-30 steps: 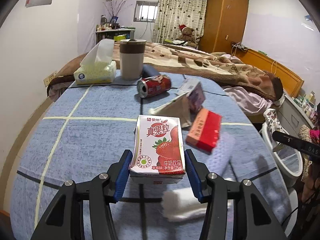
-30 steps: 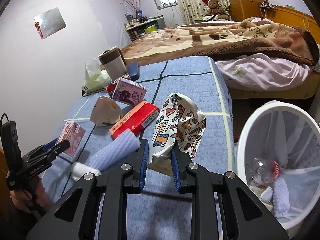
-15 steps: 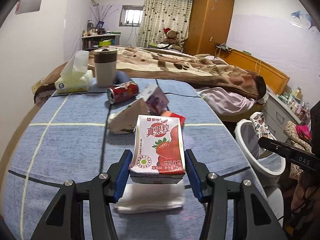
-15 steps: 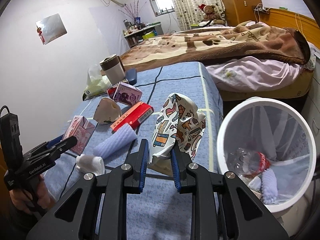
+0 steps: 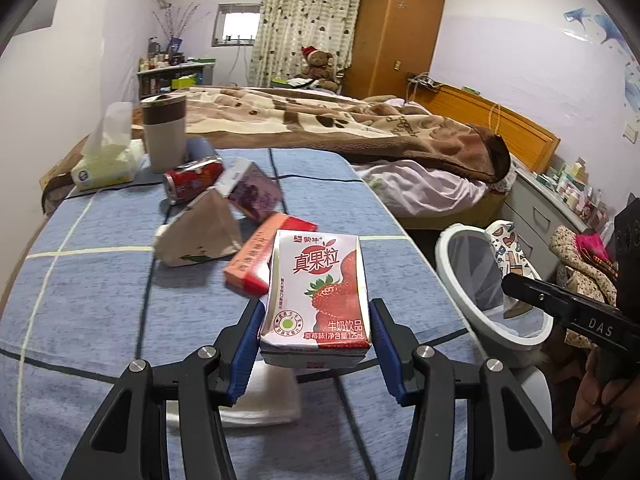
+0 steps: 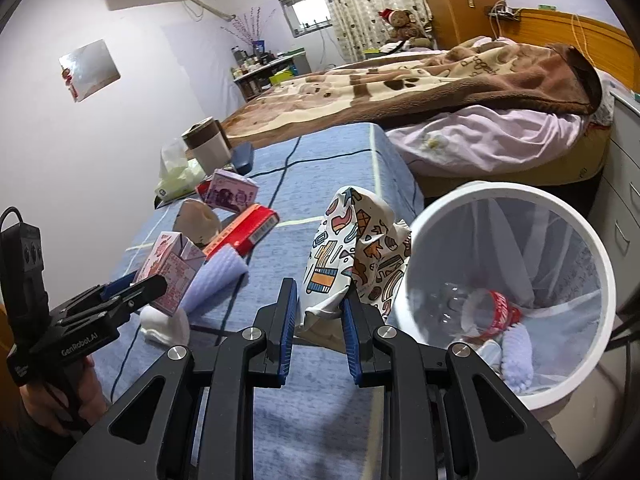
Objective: Collect trash
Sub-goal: 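Carry the wrapper and milk carton over the mesh bin with both tools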
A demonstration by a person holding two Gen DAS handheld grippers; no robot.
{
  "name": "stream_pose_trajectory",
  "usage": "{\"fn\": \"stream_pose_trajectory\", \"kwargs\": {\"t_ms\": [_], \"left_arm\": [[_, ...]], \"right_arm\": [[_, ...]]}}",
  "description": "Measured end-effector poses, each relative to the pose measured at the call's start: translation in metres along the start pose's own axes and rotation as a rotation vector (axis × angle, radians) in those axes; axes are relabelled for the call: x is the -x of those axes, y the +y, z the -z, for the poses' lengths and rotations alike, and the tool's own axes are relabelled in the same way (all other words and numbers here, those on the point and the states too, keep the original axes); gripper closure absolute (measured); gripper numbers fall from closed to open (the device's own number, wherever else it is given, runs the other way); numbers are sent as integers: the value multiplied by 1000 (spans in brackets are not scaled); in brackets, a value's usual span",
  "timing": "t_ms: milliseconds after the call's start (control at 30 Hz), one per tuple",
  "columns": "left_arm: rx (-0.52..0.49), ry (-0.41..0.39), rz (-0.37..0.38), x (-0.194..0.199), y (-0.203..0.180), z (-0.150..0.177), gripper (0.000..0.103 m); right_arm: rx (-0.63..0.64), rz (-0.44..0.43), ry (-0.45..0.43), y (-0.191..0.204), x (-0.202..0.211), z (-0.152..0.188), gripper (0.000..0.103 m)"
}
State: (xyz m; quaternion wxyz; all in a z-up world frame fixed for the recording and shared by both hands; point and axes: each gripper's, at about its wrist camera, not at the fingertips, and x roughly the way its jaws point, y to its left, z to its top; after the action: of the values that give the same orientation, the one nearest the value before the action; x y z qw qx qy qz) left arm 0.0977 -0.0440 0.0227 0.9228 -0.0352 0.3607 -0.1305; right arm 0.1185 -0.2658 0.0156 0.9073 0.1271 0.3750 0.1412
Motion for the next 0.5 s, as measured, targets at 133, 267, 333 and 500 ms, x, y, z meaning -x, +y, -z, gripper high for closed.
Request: {"fn": "stream_pose_trajectory", "kwargs": {"t_ms": [133,267,333,500], "left_arm": [[-22,11,30,-9,-16,-3,50],[-51,20,64,-18,-35,-5,50],[-64,25,82,-23,-44,-7,50],[-94,41,124,-35,-69,-10,50]], "right_arm": [[-25,23,-6,-13,5,3,80],[-53,49,-12,-27,11,5,80],[-67,63,-15,-35,14,6,80],[-103,97,-20,-54,22,9,80]]}}
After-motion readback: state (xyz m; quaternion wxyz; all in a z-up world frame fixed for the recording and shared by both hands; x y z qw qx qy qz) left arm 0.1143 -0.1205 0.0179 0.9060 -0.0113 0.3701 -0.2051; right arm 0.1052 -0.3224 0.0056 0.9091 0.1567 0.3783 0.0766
